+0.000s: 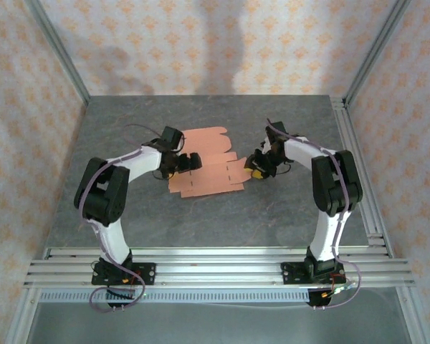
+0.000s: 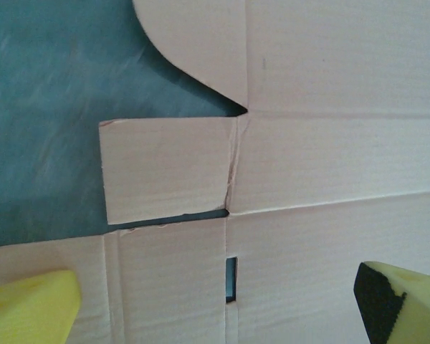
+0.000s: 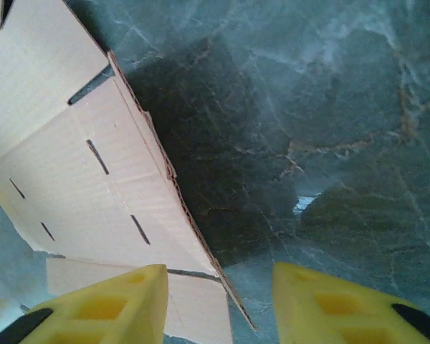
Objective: Fold the paper box
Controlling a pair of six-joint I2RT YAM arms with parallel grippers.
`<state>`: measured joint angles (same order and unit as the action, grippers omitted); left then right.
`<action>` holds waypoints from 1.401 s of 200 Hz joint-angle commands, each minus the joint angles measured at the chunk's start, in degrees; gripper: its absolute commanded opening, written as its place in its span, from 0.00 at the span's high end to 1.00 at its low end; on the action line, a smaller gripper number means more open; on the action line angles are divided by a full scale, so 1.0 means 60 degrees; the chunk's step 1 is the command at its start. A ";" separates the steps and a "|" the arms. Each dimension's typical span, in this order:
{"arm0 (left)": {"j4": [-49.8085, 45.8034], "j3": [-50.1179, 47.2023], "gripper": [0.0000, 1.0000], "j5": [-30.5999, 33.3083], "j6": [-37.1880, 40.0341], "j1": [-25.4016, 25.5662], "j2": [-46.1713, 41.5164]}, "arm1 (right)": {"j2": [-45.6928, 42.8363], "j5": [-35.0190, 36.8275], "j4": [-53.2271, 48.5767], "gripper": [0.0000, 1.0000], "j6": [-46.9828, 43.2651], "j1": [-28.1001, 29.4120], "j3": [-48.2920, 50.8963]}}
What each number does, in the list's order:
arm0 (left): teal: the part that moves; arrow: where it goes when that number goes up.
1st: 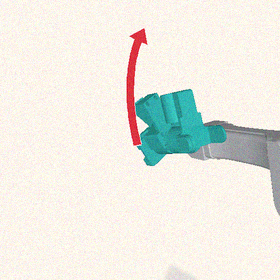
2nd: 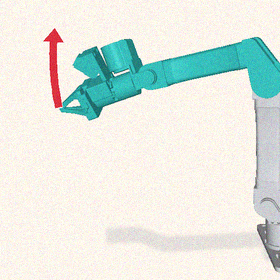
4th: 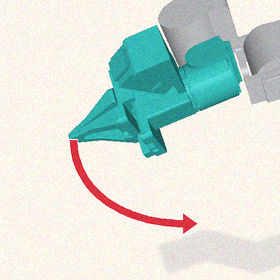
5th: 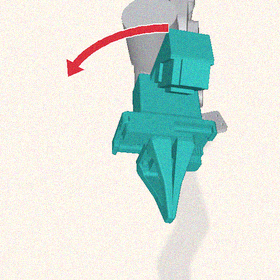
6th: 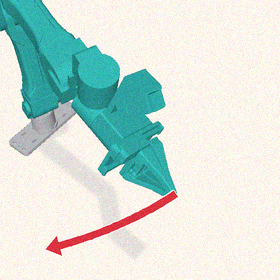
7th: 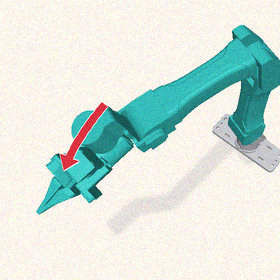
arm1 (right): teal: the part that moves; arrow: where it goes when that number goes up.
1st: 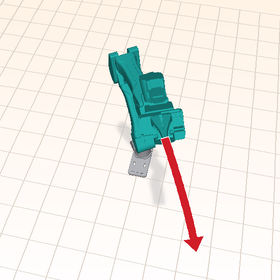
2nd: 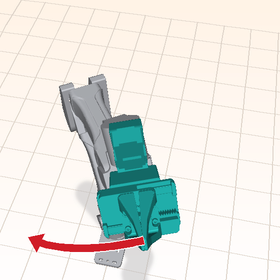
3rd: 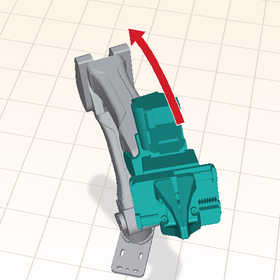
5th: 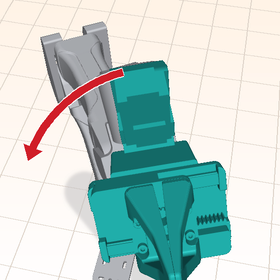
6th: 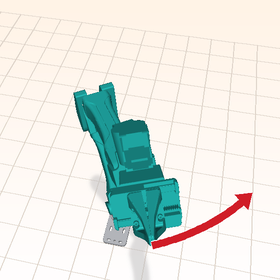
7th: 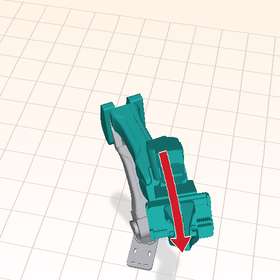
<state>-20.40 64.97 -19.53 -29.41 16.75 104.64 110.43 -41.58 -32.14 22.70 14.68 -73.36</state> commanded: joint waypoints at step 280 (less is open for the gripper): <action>-0.0791 0.3730 0.07 -0.0709 0.2368 0.0167 0.2976 | -0.4661 0.6496 0.7486 0.37 0.8164 0.4668 0.6021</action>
<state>-25.19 90.56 -26.15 -7.92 18.22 123.26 82.32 -7.09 7.64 64.01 40.99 -40.88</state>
